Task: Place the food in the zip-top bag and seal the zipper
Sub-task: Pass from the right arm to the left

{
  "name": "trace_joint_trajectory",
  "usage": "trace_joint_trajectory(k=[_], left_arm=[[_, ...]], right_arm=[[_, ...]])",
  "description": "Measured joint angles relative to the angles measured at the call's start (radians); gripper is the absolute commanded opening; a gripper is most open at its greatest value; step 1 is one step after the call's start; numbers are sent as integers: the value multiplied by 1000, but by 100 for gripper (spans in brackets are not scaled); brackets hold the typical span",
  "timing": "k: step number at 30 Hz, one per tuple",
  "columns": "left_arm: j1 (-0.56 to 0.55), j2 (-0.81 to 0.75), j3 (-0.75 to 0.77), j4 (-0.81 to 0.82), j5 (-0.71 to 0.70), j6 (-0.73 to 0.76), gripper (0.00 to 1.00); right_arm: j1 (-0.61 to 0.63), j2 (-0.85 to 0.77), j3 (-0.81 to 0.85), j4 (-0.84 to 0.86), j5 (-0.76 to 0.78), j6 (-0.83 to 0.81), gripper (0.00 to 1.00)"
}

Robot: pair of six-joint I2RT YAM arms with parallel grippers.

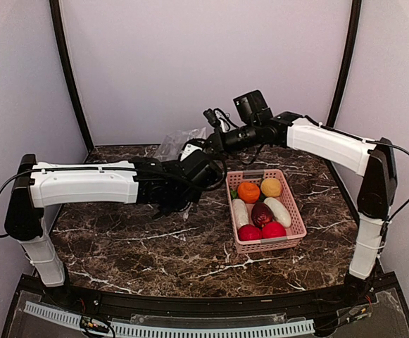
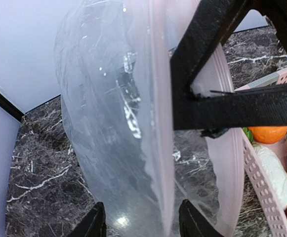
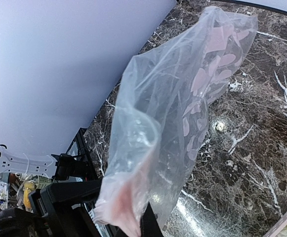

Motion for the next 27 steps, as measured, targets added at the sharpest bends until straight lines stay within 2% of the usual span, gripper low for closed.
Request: trace_joint_trajectory(k=[4,8,16,22,24,27], left_arm=[[10,24,0,3,-27,9,22],[18,15,-2,18,-53,32,9],[76,-129,-103,77,-66,108,1],[109,-177,-138,133,-9,189,1],[122,-177,-138,146,29,227,1],[146,-177,-138,158,79,277,1]], right_arm=[[0,-1,-31,10,-2,2,0],[-2,-15,-98,20,8,-27,0],[-11,-48,-209,15,54,-134,0],[-14,-62,-208,8,79,-237,14],[-28,-69,-197,-11,24,-304,22],[-45,-95,-187,-56,-80,-412,27]])
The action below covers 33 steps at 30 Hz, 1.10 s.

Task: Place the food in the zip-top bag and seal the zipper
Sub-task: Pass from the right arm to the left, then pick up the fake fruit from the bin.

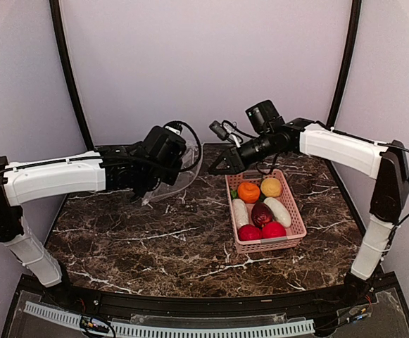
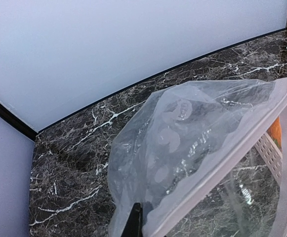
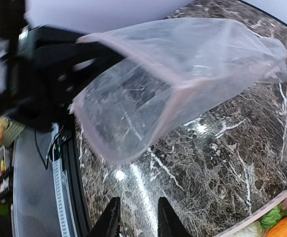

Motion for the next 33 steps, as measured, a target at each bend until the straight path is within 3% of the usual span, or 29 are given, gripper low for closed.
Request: trace_joint_trajectory(k=[8,12,15,25,26,27,31,33], left_arm=[[43,-5,-76,48,160,92,1],[43,-13,-83,49,247,118,1],[43,-26,-84,52,275,126,1],[46,-33,-99,56,414,94,1],[49,-33,-99,56,428,90,1],[53,-33,-99,56,438,86,1],[68,-33,-101,57,478,68,1],[76,-33,-103,56,489,64,1]], right_arm=[[-92,-130,3,-249,-108,-402,29],[-201,-156,-50,-355,-58,-542,39],[-253,-150,-76,-396,5,-578,56],[-267,-102,-101,-376,254,-608,62],[-267,-84,-98,-370,273,-607,66],[-264,-61,-90,-366,289,-607,80],[-257,24,-68,-335,340,-595,85],[-250,46,-67,-324,354,-587,98]])
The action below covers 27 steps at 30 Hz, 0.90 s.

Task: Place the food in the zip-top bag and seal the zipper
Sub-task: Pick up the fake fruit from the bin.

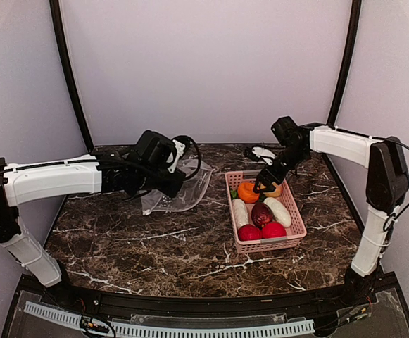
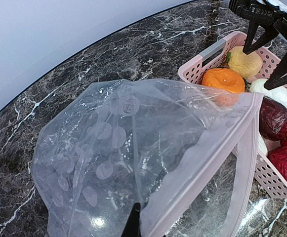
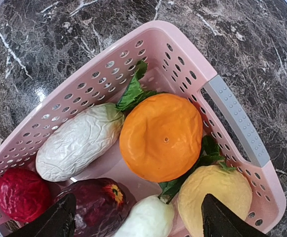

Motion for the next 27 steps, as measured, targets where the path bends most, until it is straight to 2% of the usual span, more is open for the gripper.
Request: trace_joint_trajectory(k=[15,27], left_arm=[[65,0,-2,0,86,-52,1],[87,0,-6,3,114,-74,1]], right_arm=[[27,160,84,27,28,64,99],[28,238,145,33,24,93,92]])
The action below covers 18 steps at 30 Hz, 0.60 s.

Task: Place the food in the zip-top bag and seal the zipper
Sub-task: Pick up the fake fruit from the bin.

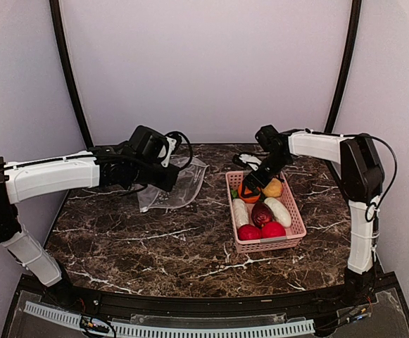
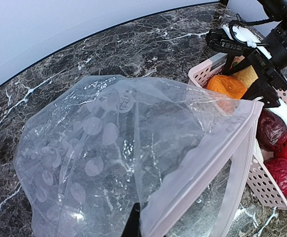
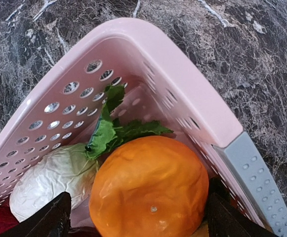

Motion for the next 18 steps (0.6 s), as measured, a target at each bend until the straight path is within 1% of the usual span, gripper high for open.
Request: trace_joint_trajectory(k=[2,4,8,12,15,18], left_arm=[[1,0,0,0,5,-2,1],[1,0,0,0,9,-4,1],[1,0,0,0,14,-5,1],[2,0,0,0,23,-6,1],[4,0,0,0,29,-6,1],[4,0,0,0,31,-6,1]], right_arm=[[3,3,1,4,4,0,91],[6,3,1,3,14,0,89],[19,3,0,3,46,-2,80],[27,3,0,2,69,-8,73],[34,3,0,2,90,-12,66],[42,3,0,3,109,-18,62]])
